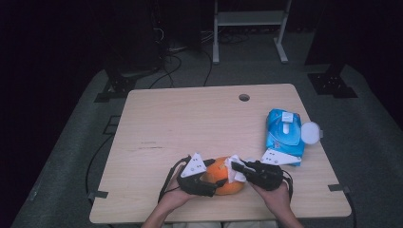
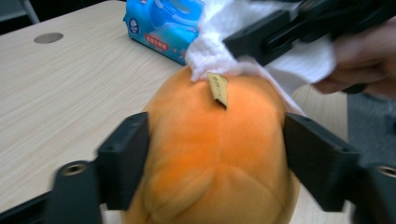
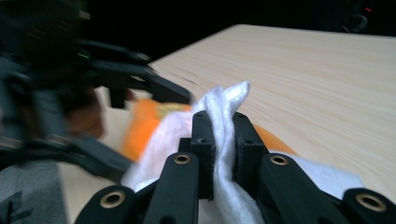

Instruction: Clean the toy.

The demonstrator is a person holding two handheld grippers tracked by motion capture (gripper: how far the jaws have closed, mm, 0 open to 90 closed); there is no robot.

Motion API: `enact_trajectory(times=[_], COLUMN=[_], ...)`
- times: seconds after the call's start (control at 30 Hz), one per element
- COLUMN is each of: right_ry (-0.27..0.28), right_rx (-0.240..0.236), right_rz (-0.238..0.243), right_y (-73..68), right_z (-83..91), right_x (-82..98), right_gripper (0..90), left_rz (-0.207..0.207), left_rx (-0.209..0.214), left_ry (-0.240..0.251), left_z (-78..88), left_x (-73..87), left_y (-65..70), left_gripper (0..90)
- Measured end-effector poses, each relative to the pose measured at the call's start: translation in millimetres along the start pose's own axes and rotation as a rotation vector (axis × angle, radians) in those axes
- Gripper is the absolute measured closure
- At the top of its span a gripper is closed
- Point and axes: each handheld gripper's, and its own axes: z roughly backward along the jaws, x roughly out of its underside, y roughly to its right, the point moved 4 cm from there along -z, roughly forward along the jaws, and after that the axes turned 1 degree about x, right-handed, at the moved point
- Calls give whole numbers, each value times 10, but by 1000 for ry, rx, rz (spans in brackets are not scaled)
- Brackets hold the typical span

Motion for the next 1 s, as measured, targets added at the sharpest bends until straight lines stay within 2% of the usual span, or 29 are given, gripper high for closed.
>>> enact_trajectory(times=[0.1, 0.17, 0.3, 0.37, 0.4, 0.47, 0.53, 0.6, 0.67, 0.7, 0.77, 0.8, 0.87, 0.93, 1.0], right_ry=[5, 10, 29, 25, 24, 14, 4, 1, 26, 35, 42, 38, 23, 24, 12], right_rx=[25, 20, -50, -32, -26, 8, 15, 17, -8, -26, -51, -57, -47, -43, -12], right_rz=[-46, -34, 27, 42, 26, 2, -32, -20, 3, 22, 52, 67, 73, 38, 35], right_y=[111, 56, -172, -163, -112, 5, 78, 45, -51, -113, -221, -248, -223, -130, -68], right_z=[34, 45, 21, 8, 13, 22, 24, 34, 52, 56, 46, 26, -16, -16, -9], right_x=[24, -5, -89, -83, -69, -20, 20, 2, -56, -86, -121, -120, -73, -32, -11], right_gripper=[807, 808, 807, 808, 808, 808, 807, 807, 807, 807, 807, 807, 808, 809, 808], left_rz=[21, 0, -17, -6, 2, 9, 22, 7, 41, 50, 23, 6, -6, 17, 44], left_rx=[4, -8, -23, -2, 3, 22, 34, 5, 12, 16, 1, 8, 17, 41, 73], left_ry=[-12, -20, 10, 32, 45, 43, 30, 1, -8, -2, 6, 10, 14, 25, 26], left_z=[-50, -73, -30, 14, 32, 39, 12, -38, -86, -98, -86, -72, -37, -26, -18], left_x=[38, 70, 21, -11, -20, -16, 0, 26, 80, 95, 71, 41, -3, -3, 10], left_y=[-22, -10, 4, -2, -4, -7, -19, -38, -54, -47, -4, 21, 42, 32, 5], left_gripper=[175, 231, 334, 353, 354, 335, 256, 166, 114, 129, 227, 258, 291, 287, 229])
